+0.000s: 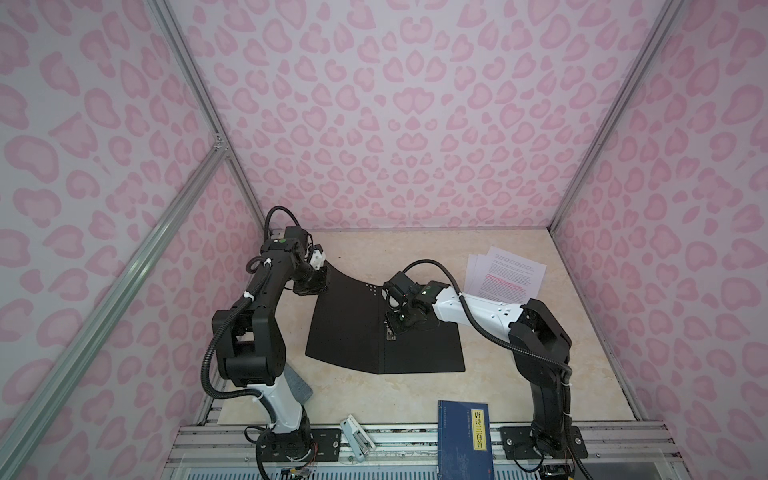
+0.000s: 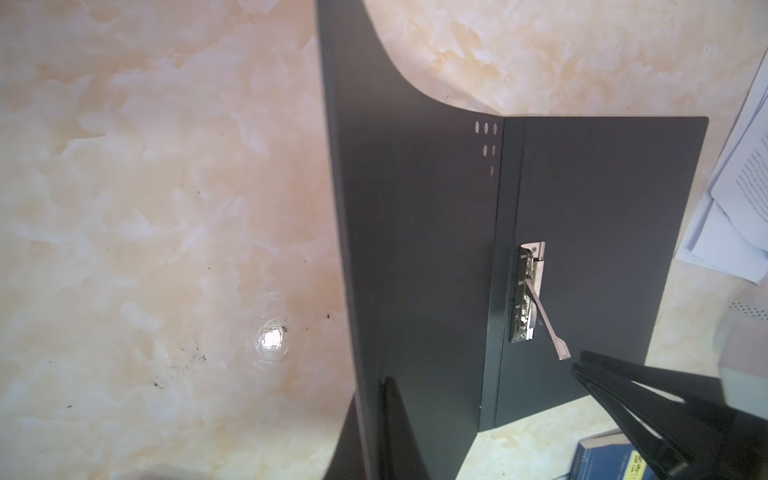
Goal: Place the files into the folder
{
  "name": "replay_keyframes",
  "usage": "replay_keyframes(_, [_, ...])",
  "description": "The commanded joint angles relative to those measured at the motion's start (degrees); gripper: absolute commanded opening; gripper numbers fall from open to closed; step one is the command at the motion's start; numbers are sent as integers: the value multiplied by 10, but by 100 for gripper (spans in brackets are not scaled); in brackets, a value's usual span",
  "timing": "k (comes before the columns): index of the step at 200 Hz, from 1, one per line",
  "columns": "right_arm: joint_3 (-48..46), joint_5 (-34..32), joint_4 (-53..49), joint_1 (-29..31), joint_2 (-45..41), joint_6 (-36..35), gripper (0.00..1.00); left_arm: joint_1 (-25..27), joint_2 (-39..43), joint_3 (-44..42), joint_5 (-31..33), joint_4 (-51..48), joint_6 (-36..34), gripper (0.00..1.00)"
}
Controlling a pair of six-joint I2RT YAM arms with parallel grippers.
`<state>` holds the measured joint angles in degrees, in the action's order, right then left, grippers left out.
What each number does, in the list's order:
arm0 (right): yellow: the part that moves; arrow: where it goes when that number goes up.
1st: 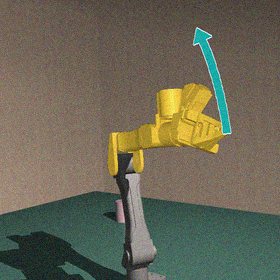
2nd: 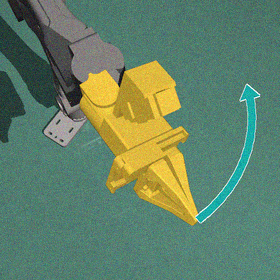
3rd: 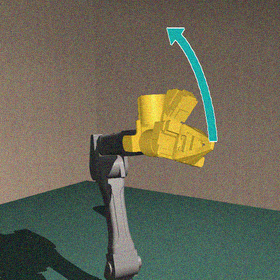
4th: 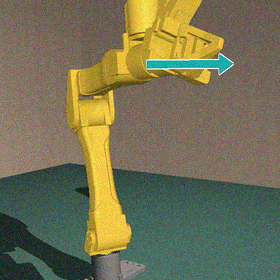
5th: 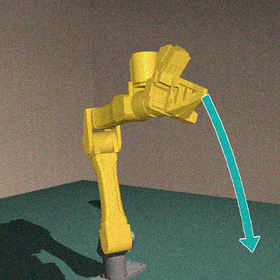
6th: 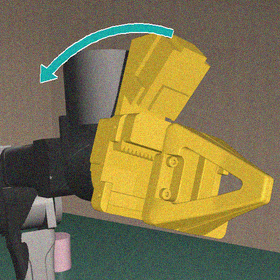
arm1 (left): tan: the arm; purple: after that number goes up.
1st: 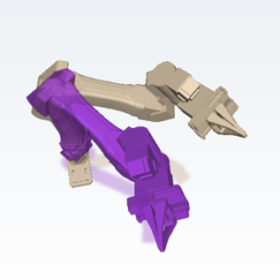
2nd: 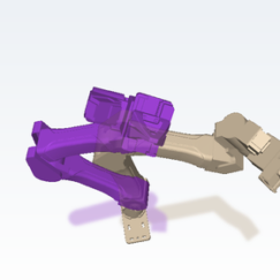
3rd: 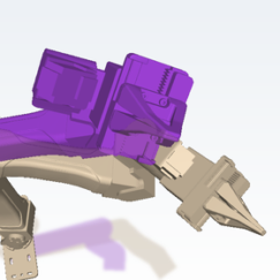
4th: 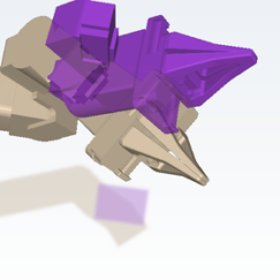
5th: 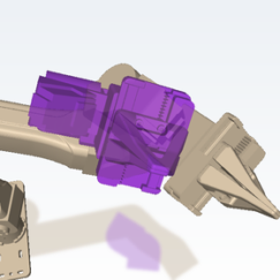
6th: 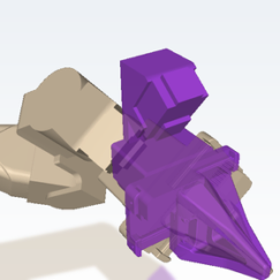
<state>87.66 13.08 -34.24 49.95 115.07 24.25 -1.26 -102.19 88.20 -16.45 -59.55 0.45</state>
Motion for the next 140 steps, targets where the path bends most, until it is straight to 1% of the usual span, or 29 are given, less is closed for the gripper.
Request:
replay_keyframes(1, [18, 74, 34, -2, 26, -13, 16, -8, -3, -5, 31, 8, -4, 4])
replay_keyframes(22, [46, 94, 25, -12, 55, -16, 16, -12, 1, -9, 23, 8, -10, 4])
replay_keyframes(68, [78, 100, 20, -30, 86, -28, 16, -13, 2, -8, 19, 5, -19, 3])
replay_keyframes(110, [134, 106, -13, -40, 115, -70, 16, -13, 0, -13, 7, 3, -23, 3])
replay_keyframes(140, [188, 112, -38, -63, 146, -83, 16, -13, -4, -16, 2, 0, -24, 3])
